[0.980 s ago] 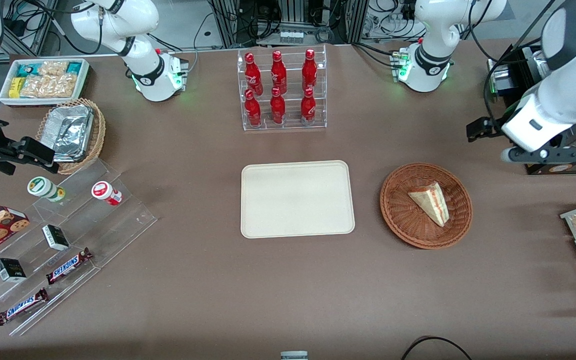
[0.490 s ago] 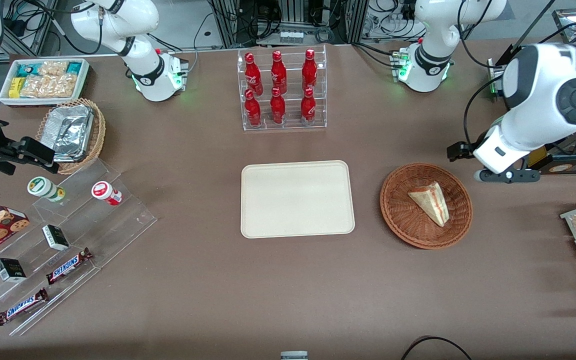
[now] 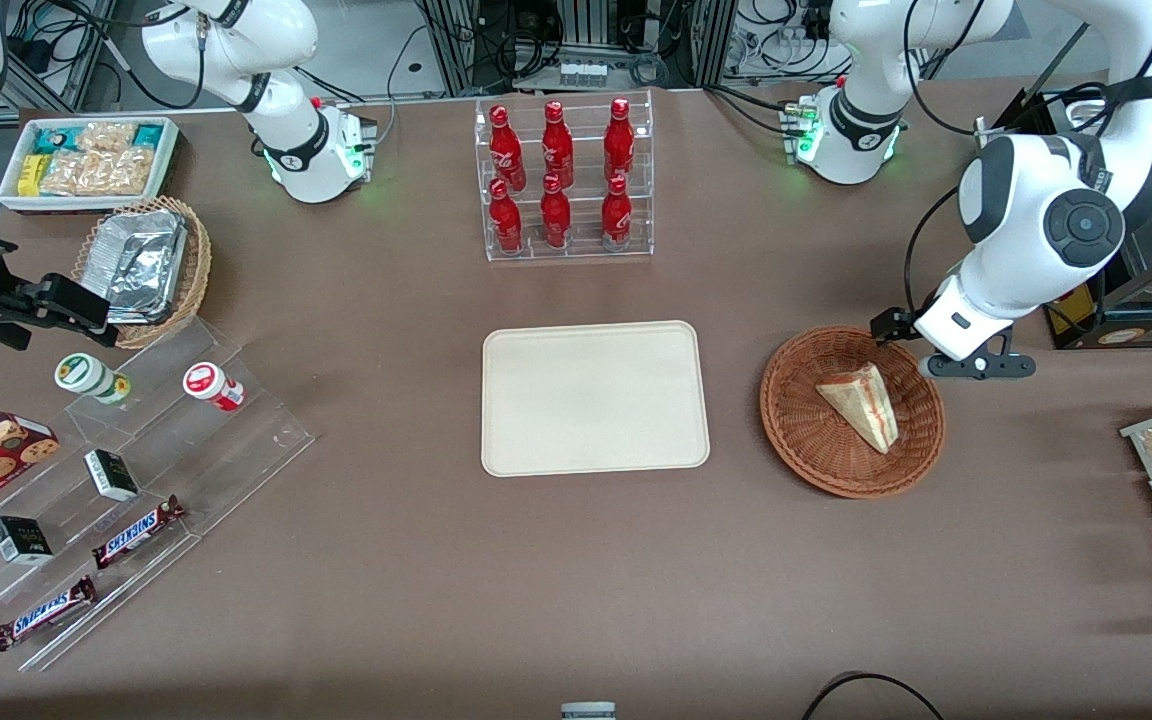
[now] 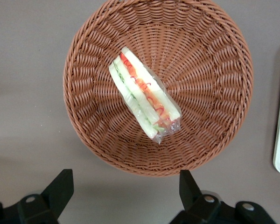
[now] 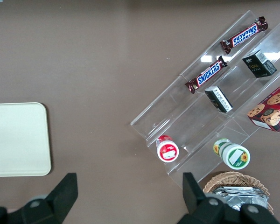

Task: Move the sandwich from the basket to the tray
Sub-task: 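Lower the open left gripper around the wrapped sandwich in the basket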

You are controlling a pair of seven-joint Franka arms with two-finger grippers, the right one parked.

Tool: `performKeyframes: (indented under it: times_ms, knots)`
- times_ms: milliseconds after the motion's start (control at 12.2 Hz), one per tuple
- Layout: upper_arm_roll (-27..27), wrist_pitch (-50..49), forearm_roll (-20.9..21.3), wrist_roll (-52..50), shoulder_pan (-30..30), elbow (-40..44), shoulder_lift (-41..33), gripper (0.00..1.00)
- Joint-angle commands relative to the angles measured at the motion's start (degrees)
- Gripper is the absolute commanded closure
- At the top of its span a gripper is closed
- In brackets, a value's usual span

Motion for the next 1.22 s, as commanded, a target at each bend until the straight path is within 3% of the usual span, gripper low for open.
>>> performKeyframes:
  times_ms: [0,735,1143]
  knots:
    - [0.06,2.80,0.09,-6.26,0.05,-0.79,0.47,0.00]
    - [-0.21,12.65,0.09,-38.34,-0.74,-3.51,4.51,0.00]
    - [-0.21,13.27,-0.79,-40.66,-2.06,-2.81,7.59,0.00]
